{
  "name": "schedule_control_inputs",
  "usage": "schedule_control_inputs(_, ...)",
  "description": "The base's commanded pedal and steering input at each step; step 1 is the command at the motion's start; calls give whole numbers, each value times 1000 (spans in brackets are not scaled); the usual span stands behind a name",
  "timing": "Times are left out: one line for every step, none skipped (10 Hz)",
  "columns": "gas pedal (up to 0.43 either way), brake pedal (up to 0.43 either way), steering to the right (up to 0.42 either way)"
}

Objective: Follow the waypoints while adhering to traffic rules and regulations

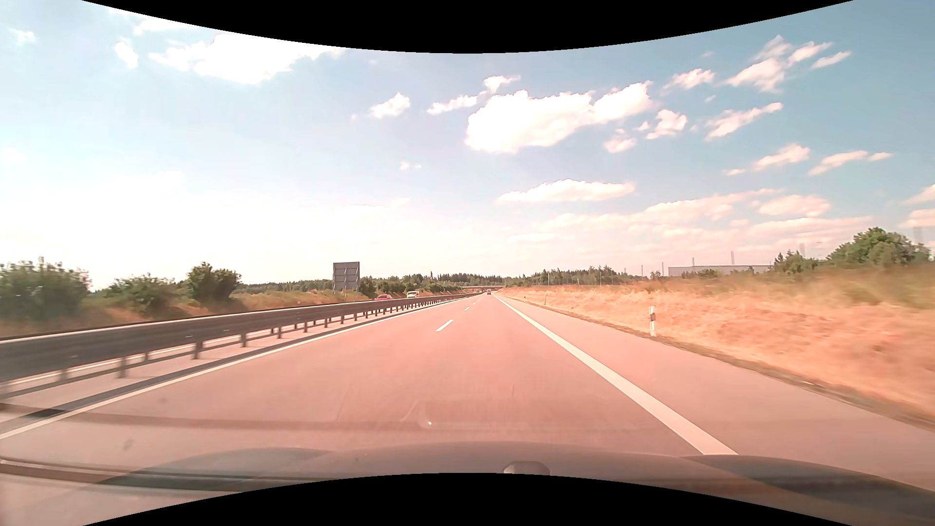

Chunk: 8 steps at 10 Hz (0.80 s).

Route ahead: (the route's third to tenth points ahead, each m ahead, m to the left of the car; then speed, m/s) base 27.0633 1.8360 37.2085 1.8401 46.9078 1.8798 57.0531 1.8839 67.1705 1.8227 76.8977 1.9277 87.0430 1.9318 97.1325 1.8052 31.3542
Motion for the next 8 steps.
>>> schedule_control_inputs(280, 0, -1)
schedule_control_inputs(280, 0, -1)
schedule_control_inputs(280, 0, -1)
schedule_control_inputs(280, 0, -1)
schedule_control_inputs(280, 0, -1)
schedule_control_inputs(280, 0, -1)
schedule_control_inputs(280, 0, -1)
schedule_control_inputs(280, 0, -1)
